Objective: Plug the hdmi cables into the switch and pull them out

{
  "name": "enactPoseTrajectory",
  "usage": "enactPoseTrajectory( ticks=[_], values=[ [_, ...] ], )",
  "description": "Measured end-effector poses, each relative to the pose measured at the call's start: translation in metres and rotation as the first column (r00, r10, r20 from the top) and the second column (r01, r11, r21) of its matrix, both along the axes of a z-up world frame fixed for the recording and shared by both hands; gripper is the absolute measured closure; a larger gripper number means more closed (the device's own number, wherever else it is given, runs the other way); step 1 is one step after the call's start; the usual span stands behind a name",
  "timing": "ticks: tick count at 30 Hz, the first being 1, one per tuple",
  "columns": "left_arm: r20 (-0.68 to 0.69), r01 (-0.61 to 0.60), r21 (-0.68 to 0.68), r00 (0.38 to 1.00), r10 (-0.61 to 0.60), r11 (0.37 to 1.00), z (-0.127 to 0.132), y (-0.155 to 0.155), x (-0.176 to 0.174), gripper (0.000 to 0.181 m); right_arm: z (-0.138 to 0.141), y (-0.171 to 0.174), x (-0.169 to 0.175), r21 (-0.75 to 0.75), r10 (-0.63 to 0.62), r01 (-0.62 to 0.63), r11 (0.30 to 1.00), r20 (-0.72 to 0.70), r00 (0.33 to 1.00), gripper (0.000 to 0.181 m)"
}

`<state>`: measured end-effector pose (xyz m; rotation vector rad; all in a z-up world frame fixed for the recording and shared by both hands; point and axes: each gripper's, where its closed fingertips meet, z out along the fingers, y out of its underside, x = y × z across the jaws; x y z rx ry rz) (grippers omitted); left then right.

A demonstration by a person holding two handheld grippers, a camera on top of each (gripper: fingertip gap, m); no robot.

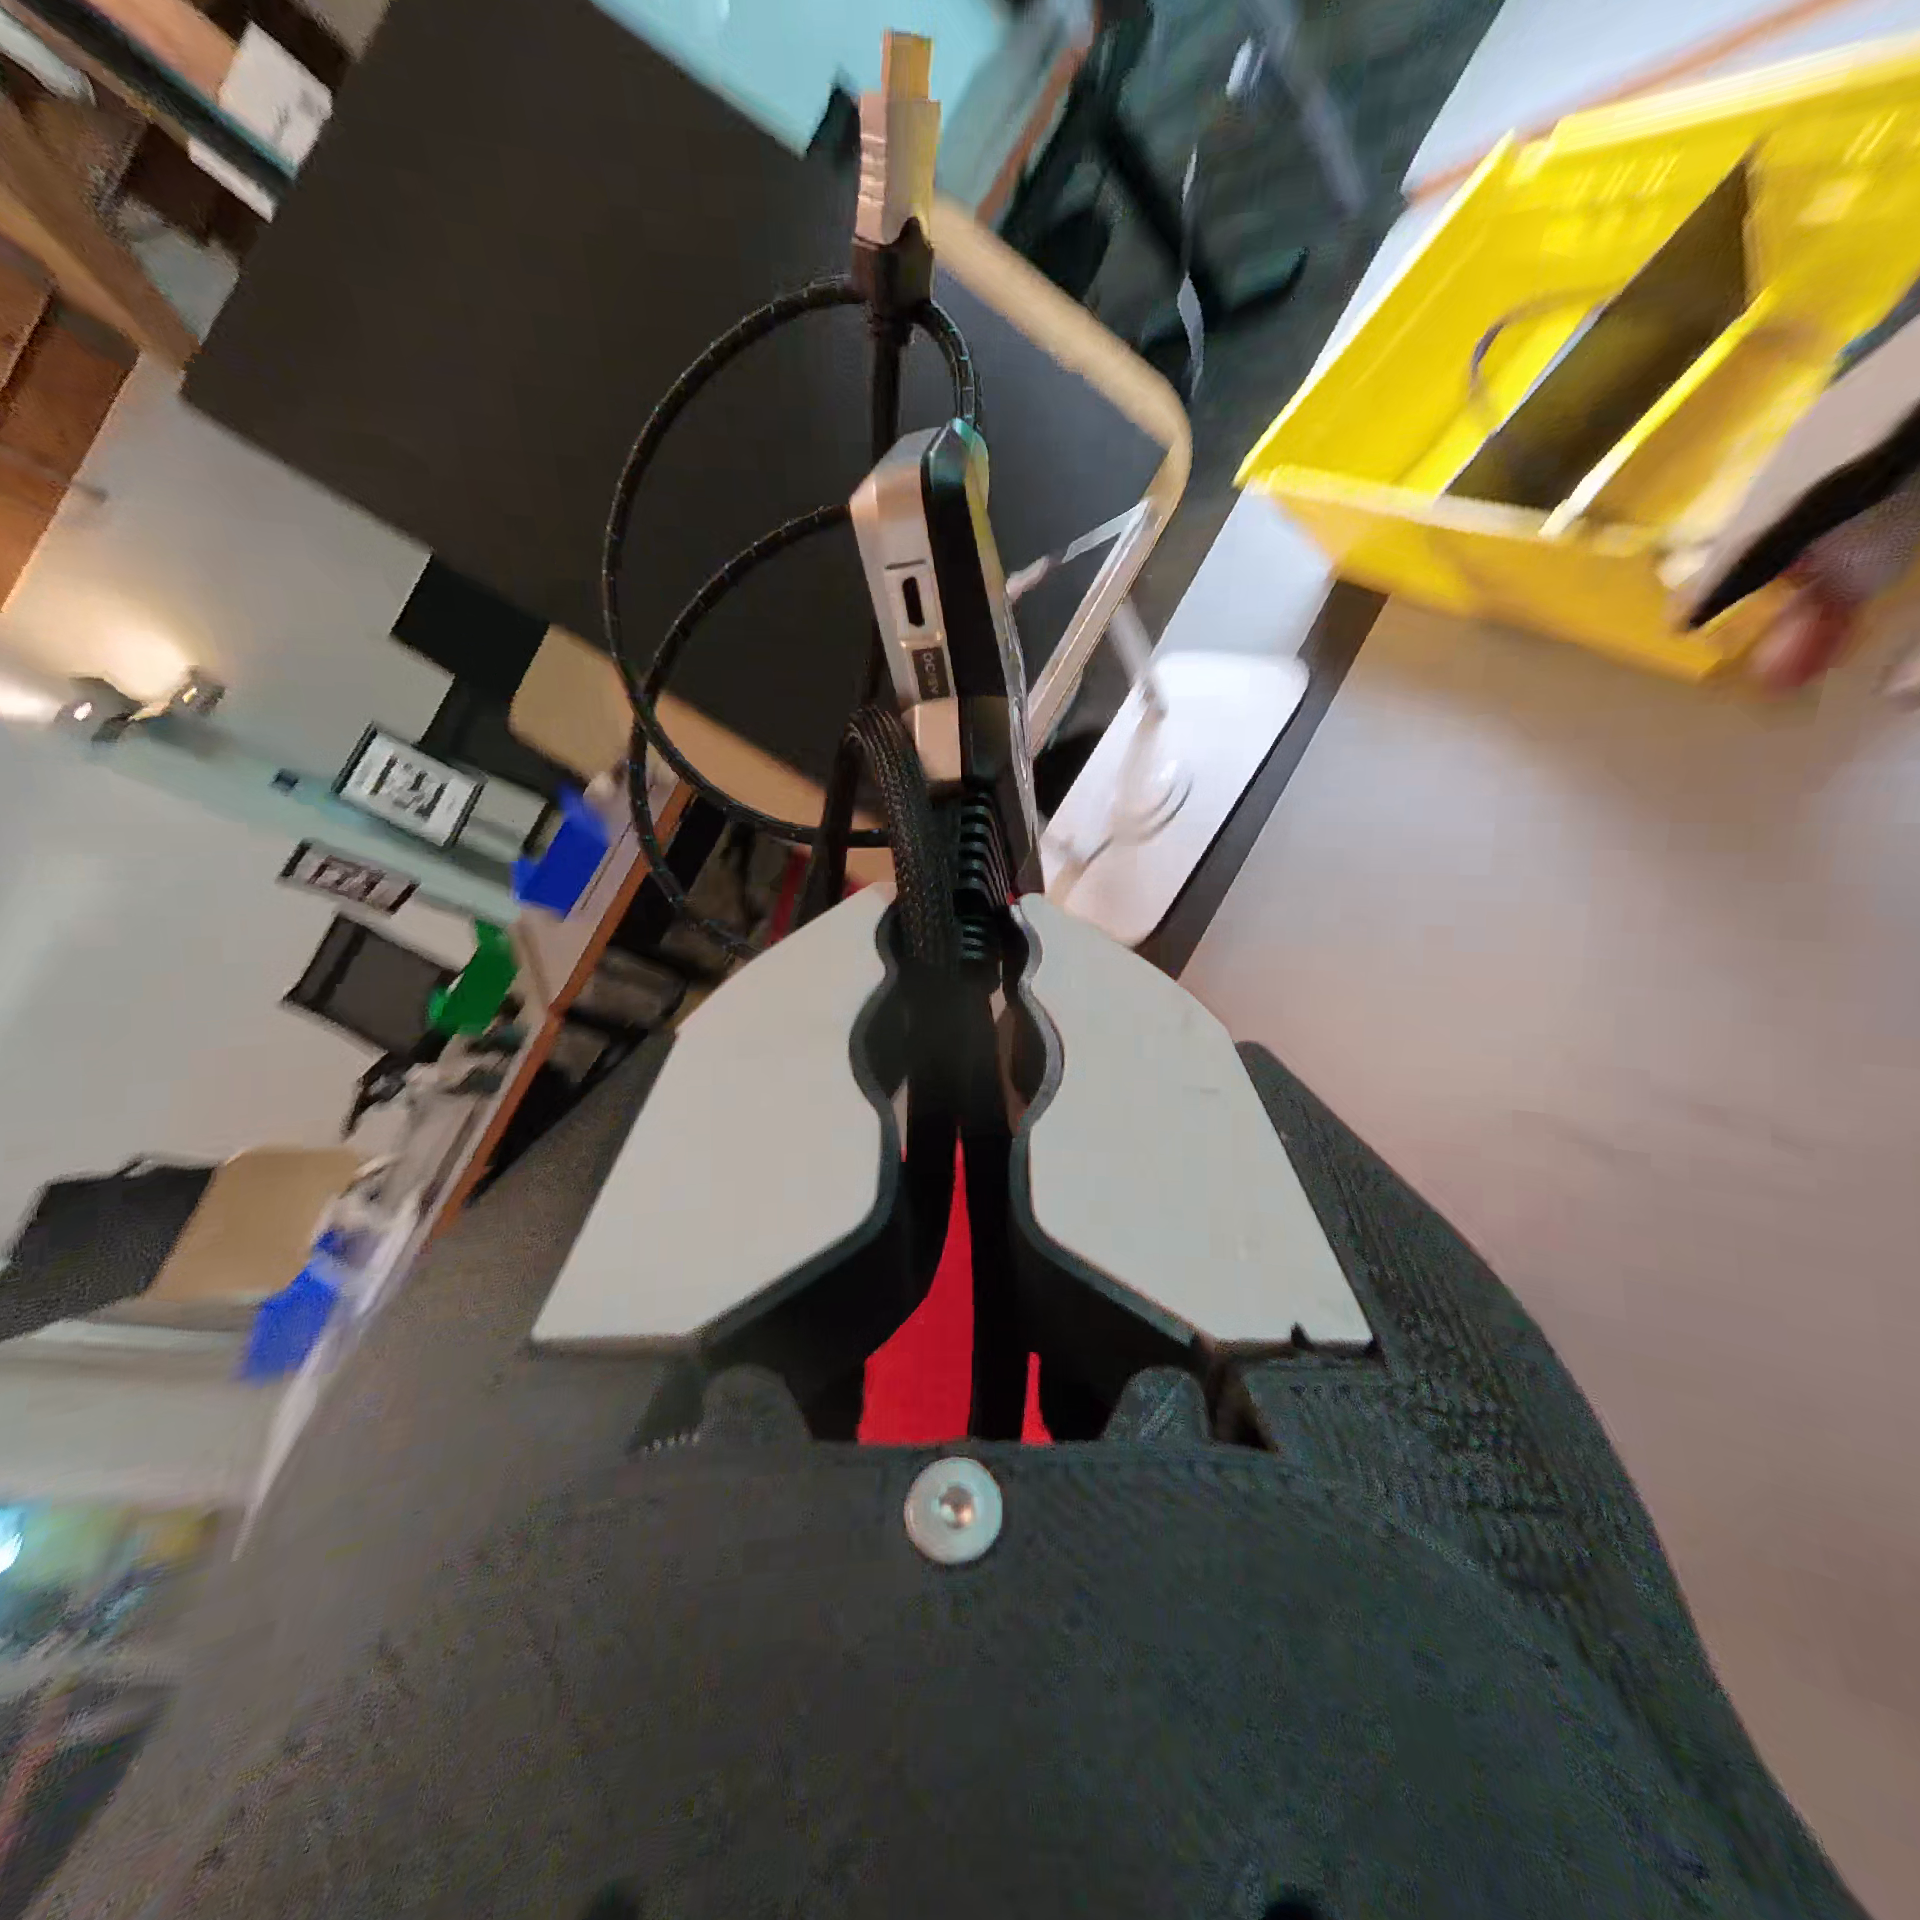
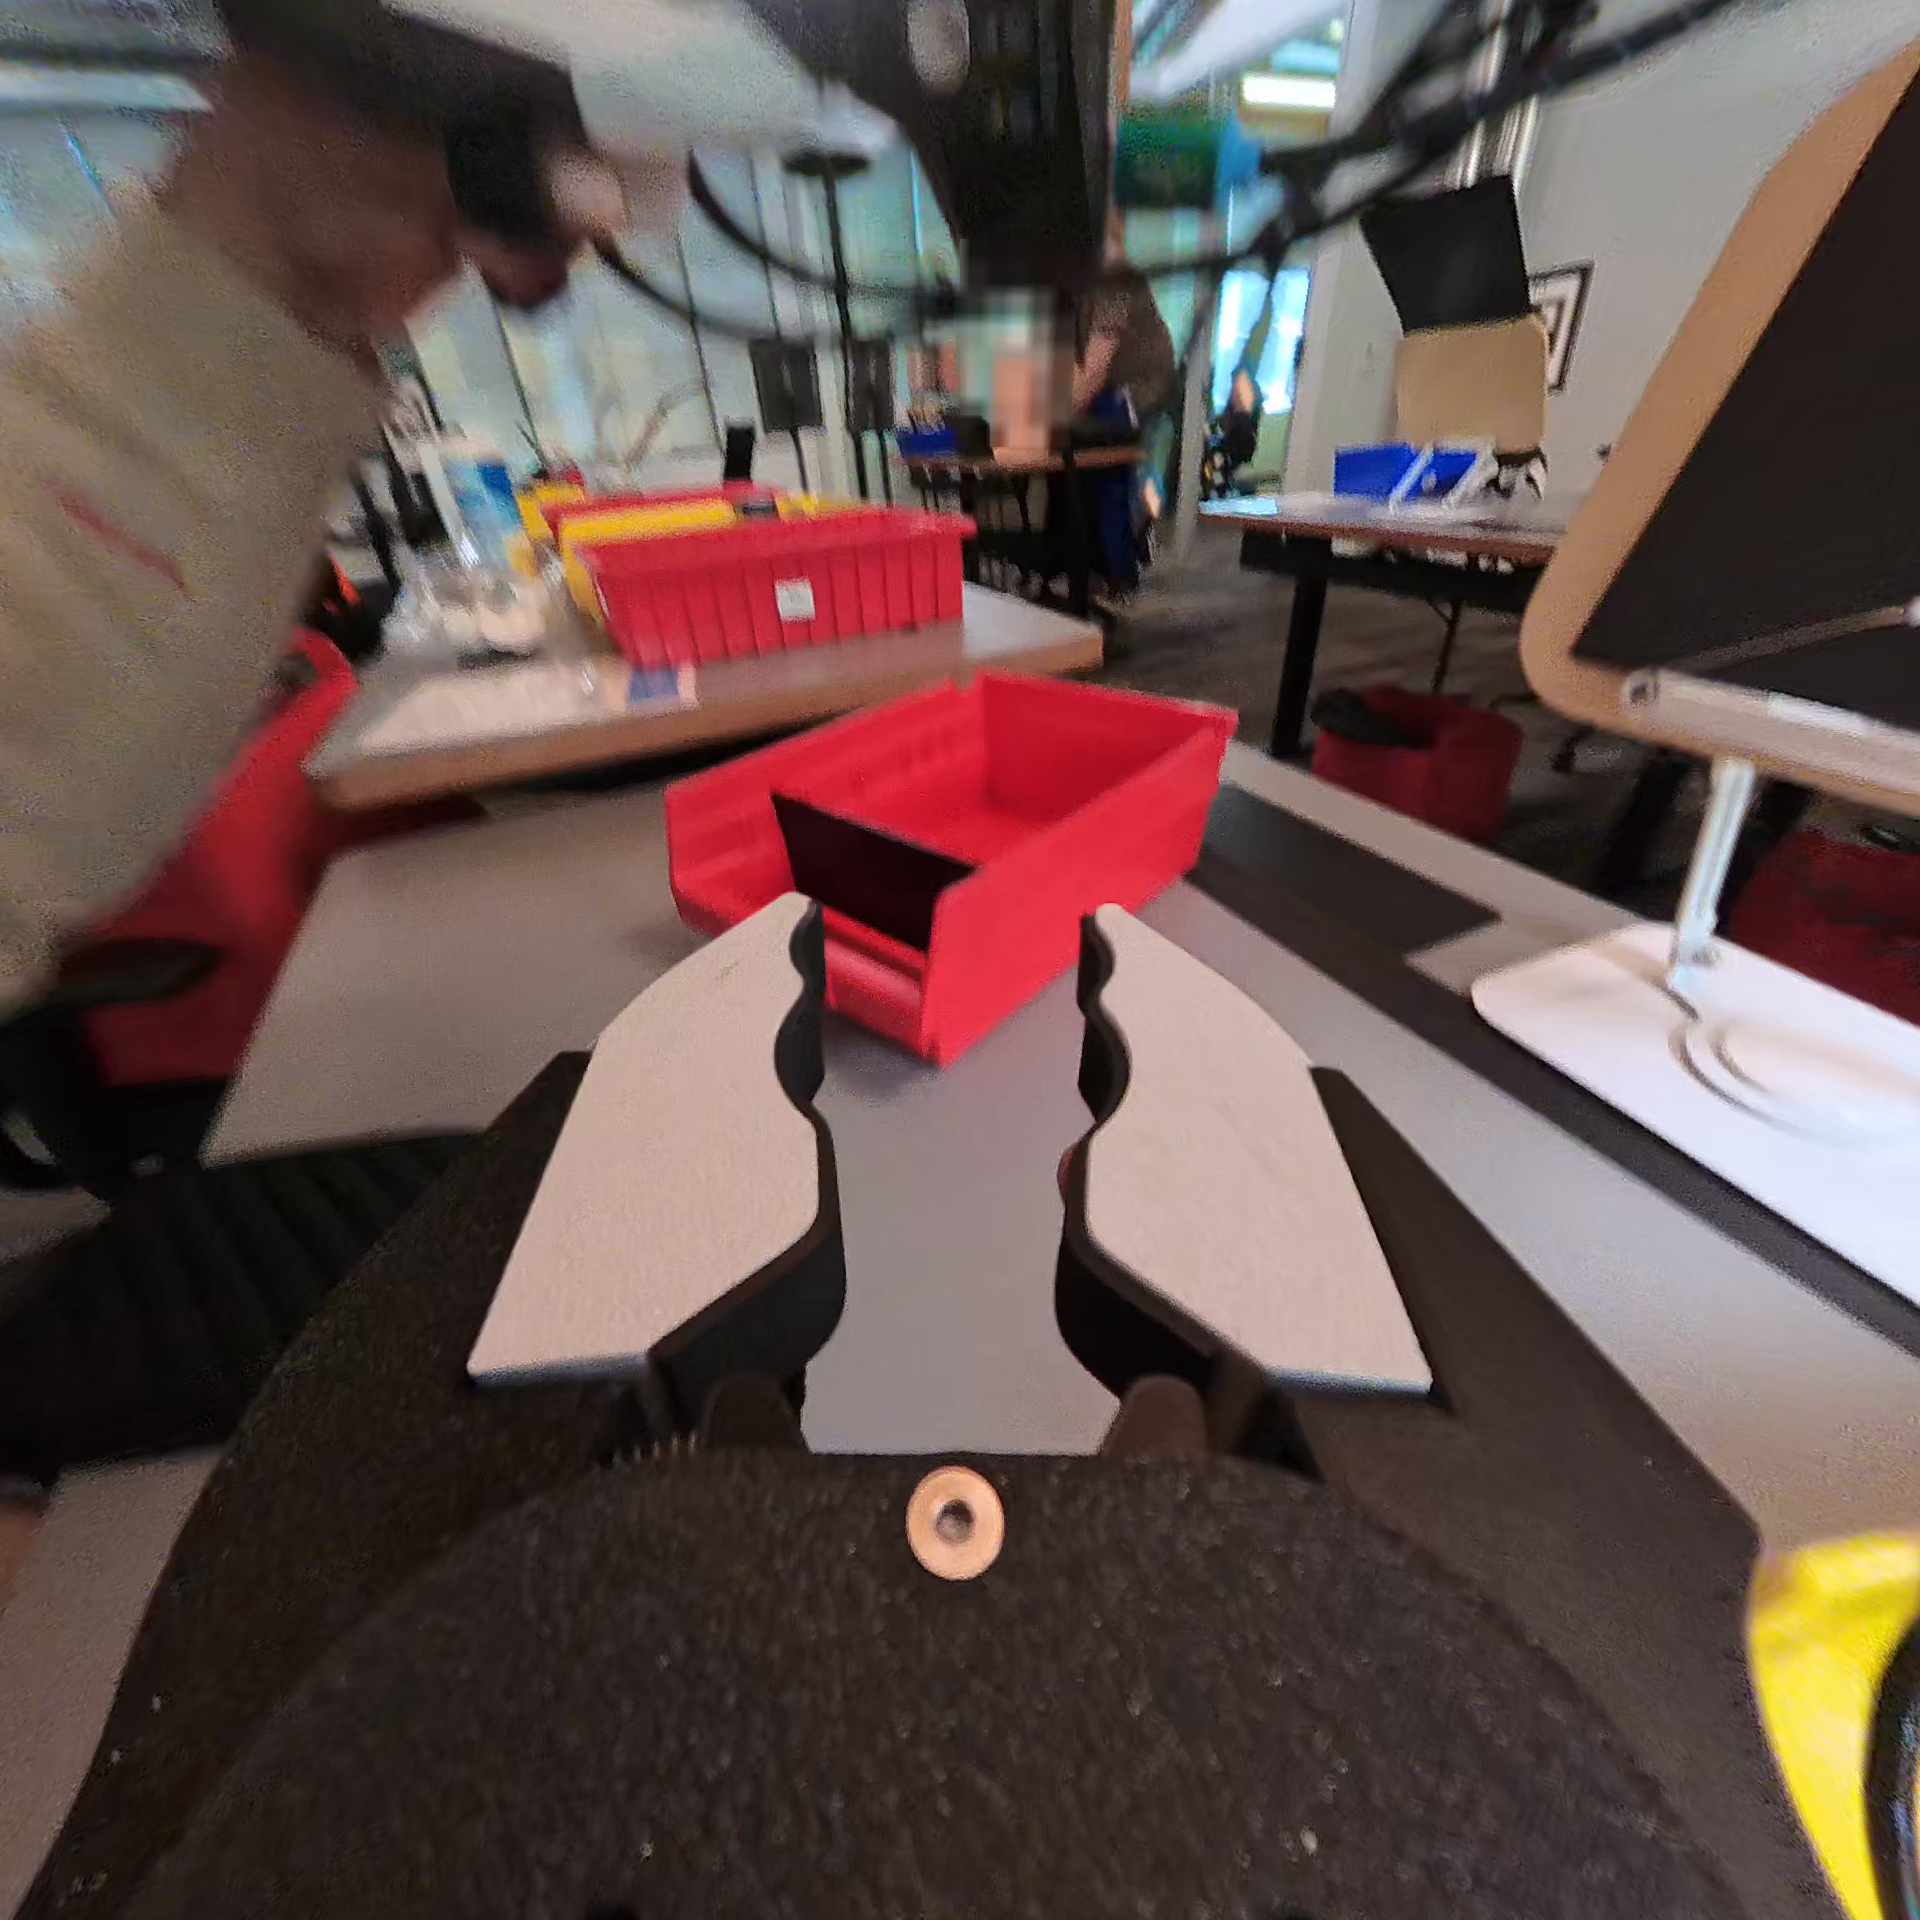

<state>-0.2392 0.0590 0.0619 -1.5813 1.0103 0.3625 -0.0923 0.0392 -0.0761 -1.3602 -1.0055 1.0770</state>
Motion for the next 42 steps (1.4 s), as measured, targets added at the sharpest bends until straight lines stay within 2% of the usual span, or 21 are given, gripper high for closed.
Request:
enactPoseTrajectory(
  ticks=[3, 5, 8, 12, 15, 17, 19, 22, 25, 28, 31, 33, 35, 37, 39, 42],
  values=[
    [0.184, 0.158, 0.046, 0.969, -0.164, 0.986, -0.003, -0.003, 0.048, 0.164, 0.045, 0.013, -0.004, -0.016, 0.032, -0.034, 0.999, -0.124, 0.992, 0.133],
    [0.317, 0.272, 0.090, 0.904, -0.286, 0.958, -0.003, -0.011, 0.078, 0.164, 0.068, 0.023, 0.004, -0.013, 0.033, -0.036, 0.999, -0.199, 0.979, 0.133],
    [0.492, 0.442, 0.154, 0.741, -0.457, 0.884, -0.005, -0.026, 0.114, 0.164, 0.090, 0.028, 0.026, -0.002, 0.044, -0.047, 0.999, -0.286, 0.957, 0.133],
    [0.632, 0.620, 0.237, 0.486, -0.603, 0.748, -0.014, -0.043, 0.144, 0.164, 0.125, 0.018, 0.068, 0.057, 0.082, -0.065, 0.996, -0.411, 0.908, 0.135],
    [0.686, 0.694, 0.214, 0.394, -0.611, 0.688, -0.022, -0.050, 0.159, 0.164, 0.143, 0.001, 0.085, 0.090, 0.167, -0.141, 0.986, -0.454, 0.875, 0.142],
    [0.686, 0.723, 0.195, 0.382, -0.619, 0.662, -0.030, -0.053, 0.170, 0.164, 0.143, -0.007, 0.085, 0.108, 0.195, -0.164, 0.981, -0.416, 0.888, 0.149],
    [0.708, 0.749, 0.190, 0.343, -0.618, 0.634, -0.034, -0.054, 0.176, 0.164, 0.141, -0.011, 0.086, 0.143, 0.208, -0.164, 0.976, -0.389, 0.897, 0.167],
    [0.750, 0.773, 0.147, 0.319, -0.579, 0.617, -0.044, -0.050, 0.177, 0.163, 0.136, -0.021, 0.088, 0.144, 0.279, -0.244, 0.959, -0.334, 0.900, 0.173],
    [0.774, 0.745, 0.067, 0.381, -0.505, 0.664, -0.058, -0.037, 0.173, 0.160, 0.125, -0.015, 0.084, 0.140, 0.225, -0.197, 0.970, -0.232, 0.946, 0.174],
    [0.777, 0.713, -0.013, 0.448, -0.442, 0.701, -0.070, -0.027, 0.170, 0.158, 0.118, -0.004, 0.079, 0.076, 0.181, -0.168, 0.983, -0.208, 0.961, 0.174],
    [0.746, 0.625, -0.077, 0.553, -0.371, 0.777, -0.079, -0.013, 0.162, 0.154, 0.109, 0.009, 0.074, 0.027, 0.138, -0.135, 0.990, -0.205, 0.969, 0.173],
    [0.721, 0.539, -0.080, 0.612, -0.324, 0.839, -0.077, -0.005, 0.151, 0.155, 0.106, 0.017, 0.074, 0.000, 0.116, -0.119, 0.993, -0.216, 0.969, 0.174],
    [0.716, 0.486, -0.028, 0.619, -0.322, 0.873, -0.064, -0.006, 0.141, 0.156, 0.104, 0.024, 0.075, -0.004, 0.089, -0.092, 0.996, -0.222, 0.971, 0.174],
    [0.736, 0.518, 0.001, 0.578, -0.352, 0.855, -0.052, -0.018, 0.142, 0.159, 0.105, 0.028, 0.078, 0.009, 0.059, -0.058, 0.998, -0.228, 0.972, 0.174],
    [0.764, 0.606, -0.012, 0.519, -0.383, 0.796, -0.049, -0.033, 0.154, 0.161, 0.107, 0.029, 0.080, 0.010, 0.055, -0.054, 0.999, -0.235, 0.971, 0.174],
    [0.825, 0.780, -0.104, 0.414, -0.385, 0.617, -0.064, -0.058, 0.194, 0.160, 0.113, 0.029, 0.085, 0.028, 0.043, -0.037, 0.999, -0.261, 0.964, 0.174]
  ],
)
